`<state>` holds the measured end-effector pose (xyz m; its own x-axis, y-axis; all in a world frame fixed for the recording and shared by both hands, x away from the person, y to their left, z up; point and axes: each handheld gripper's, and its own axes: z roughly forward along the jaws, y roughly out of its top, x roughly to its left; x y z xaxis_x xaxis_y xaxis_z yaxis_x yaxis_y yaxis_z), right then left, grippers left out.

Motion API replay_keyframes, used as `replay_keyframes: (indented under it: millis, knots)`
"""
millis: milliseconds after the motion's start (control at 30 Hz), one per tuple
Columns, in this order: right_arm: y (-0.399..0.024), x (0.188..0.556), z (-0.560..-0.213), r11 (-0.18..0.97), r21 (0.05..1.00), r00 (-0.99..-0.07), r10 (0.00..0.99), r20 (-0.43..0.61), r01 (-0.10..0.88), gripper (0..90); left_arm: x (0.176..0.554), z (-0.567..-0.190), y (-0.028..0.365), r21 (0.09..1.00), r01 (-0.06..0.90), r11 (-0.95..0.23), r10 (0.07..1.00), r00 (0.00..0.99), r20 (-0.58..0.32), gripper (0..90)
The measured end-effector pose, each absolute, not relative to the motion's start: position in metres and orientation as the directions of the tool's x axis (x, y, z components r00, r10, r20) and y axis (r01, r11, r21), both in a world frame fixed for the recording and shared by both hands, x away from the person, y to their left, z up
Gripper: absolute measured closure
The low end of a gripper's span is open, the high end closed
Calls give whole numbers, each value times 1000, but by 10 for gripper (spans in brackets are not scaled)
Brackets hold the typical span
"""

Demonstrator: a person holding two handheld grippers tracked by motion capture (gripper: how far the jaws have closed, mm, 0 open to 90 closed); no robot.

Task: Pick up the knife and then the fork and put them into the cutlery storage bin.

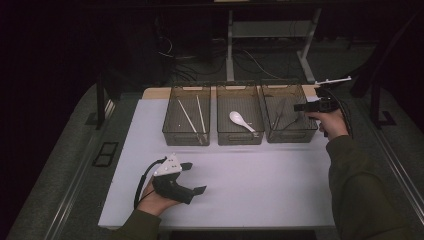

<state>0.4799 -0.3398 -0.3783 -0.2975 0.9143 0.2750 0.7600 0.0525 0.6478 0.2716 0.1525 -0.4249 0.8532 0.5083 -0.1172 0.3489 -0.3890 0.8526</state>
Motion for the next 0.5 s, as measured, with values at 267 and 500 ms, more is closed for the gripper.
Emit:
replay_keyframes:
  millis: [267,500]
  knots:
    - [-333,460,-365,120,711,-392,890,232,693,387,271,-425,153,850,345,-397,506,855,-111,78]
    - [-320,426,-352,191,786,-507,844,174,588,326,269,-424,154,851,341,-400,508,855,-104,78]
